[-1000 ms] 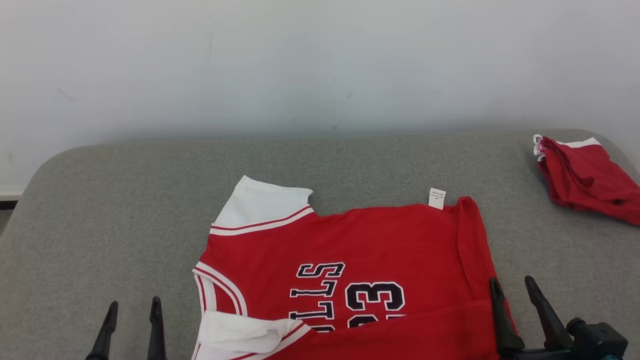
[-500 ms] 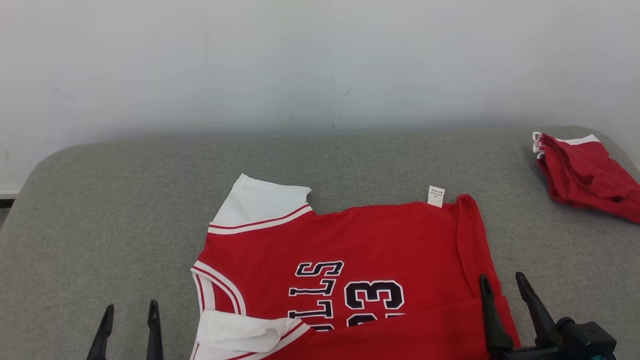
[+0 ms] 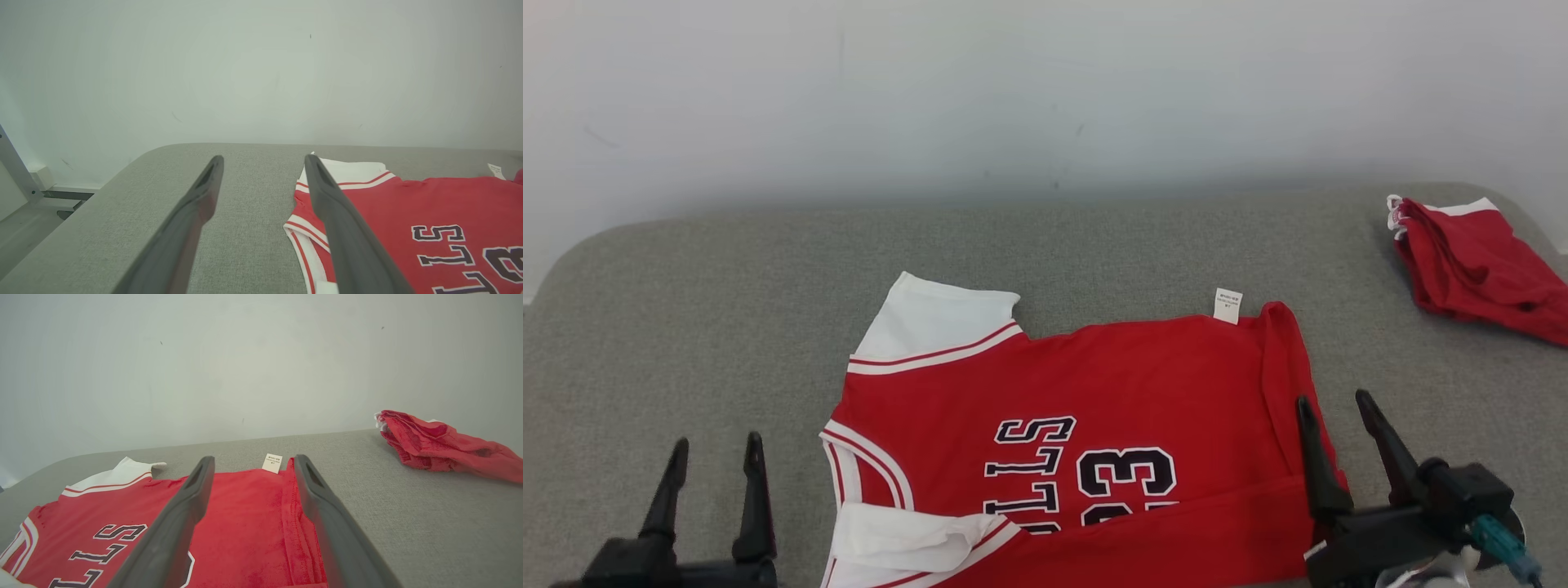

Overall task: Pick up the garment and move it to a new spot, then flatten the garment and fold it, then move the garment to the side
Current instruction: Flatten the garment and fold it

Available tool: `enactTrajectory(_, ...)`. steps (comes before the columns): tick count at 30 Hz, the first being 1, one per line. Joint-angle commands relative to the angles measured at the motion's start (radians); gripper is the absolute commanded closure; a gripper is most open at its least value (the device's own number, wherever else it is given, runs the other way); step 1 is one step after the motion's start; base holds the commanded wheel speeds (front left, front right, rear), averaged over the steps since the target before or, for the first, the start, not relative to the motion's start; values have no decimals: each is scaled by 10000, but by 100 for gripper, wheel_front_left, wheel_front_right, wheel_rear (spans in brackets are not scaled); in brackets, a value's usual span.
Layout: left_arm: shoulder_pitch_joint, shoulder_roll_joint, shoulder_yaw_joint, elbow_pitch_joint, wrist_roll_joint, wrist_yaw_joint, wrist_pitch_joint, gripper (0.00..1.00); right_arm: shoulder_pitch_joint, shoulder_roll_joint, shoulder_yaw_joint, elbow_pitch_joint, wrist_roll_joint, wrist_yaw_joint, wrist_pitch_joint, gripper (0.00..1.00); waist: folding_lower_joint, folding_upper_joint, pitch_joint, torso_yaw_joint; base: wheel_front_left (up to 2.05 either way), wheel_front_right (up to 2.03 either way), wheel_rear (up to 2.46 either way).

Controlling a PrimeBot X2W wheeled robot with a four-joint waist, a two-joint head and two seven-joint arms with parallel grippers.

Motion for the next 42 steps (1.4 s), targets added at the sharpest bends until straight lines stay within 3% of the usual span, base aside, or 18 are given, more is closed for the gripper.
enactTrajectory(1, -202, 100, 0, 52, -105, 7, -31, 0, -219, -47, 11, 54, 48, -28, -36, 0, 0, 0, 188, -79, 0, 0, 0)
enactTrajectory(8, -2563, 1072, -623, 985, -634, -63, 235, 0, -2030, -233, 59, 1292, -129, -28, 237, 0, 0, 0, 1051, -320, 0, 0, 0)
enactTrajectory(23, -7265, 3278, -3394, 3342, -3081, -76, 2104, 0, -5807, -76, 514, 4120, -162, -28, 938, 0, 0, 0, 3236, -1122, 0, 0, 0)
enactTrajectory(32, -8826, 3867, -5272, 4794, -4217, -77, 3134, 0, -7373, 381, 977, 5719, -61, -28, 1158, 0, 0, 0, 3878, -1537, 0, 0, 0)
enactTrajectory(42, -9743, 4167, -6332, 5924, -5171, -76, 3580, 0, -8356, 721, 1423, 6668, 156, -28, 1040, 0, 0, 0, 4357, -1834, 0, 0, 0)
